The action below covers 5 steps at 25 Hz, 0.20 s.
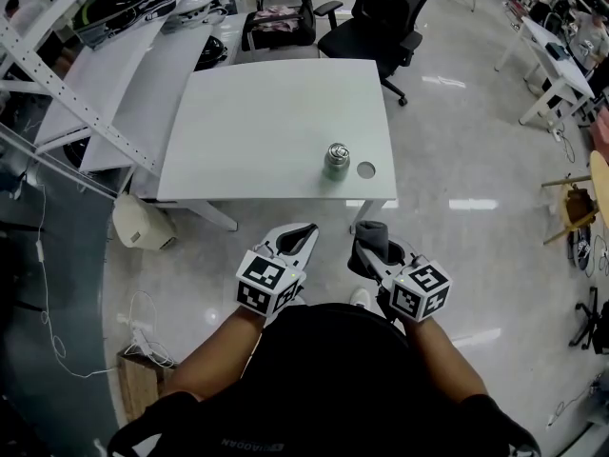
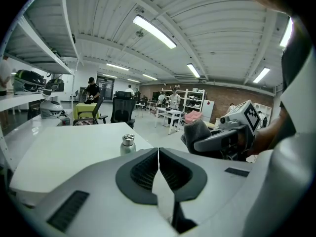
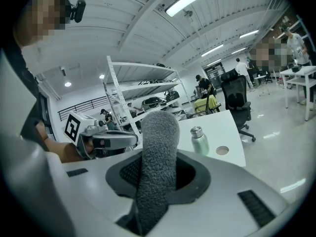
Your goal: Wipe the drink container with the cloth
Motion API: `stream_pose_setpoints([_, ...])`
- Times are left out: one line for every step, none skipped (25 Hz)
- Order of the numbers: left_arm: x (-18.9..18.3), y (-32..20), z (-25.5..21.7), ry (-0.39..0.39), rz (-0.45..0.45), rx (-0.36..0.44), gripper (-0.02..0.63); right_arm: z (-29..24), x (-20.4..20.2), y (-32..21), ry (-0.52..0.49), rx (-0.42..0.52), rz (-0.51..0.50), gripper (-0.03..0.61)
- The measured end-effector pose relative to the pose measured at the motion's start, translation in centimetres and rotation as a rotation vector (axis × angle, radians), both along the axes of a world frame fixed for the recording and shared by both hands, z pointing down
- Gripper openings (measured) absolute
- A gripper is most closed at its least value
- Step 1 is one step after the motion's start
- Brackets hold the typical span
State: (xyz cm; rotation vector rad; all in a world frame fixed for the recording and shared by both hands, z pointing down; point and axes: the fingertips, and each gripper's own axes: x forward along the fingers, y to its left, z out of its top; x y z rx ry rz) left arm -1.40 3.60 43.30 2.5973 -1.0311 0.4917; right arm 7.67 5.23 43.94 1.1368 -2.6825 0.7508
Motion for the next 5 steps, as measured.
stream_pose_setpoints([-0.02, -0.01, -0.04, 0.0, 0.0, 0.001, 0.018, -0.01, -0.01, 0.01, 0.001, 0.0, 0.0, 0.11])
stream_pose_setpoints([-0.05, 0.0, -0.1, 0.0, 0.0, 0.003, 0.018, -0.03, -0.06, 0.02, 0.001, 0.001, 0.0, 0.11])
stream_pose_setpoints([-0.08, 0.03, -0.15, 0.0, 0.001, 0.003, 0.018, -0.07, -0.13, 0.03, 0.003, 0.001, 0.0, 0.11])
stream_pose_setpoints([-0.11, 0.07, -0.2, -0.001, 0.002, 0.004, 0.018, -0.1, -0.2, 0.06, 0.004, 0.002, 0.0, 0.11])
stream_pose_setpoints([-0.13, 0.11, -0.25, -0.002, 0.003, 0.004, 0.018, -0.14, -0.28, 0.09, 0.005, 0.002, -0.001, 0.11])
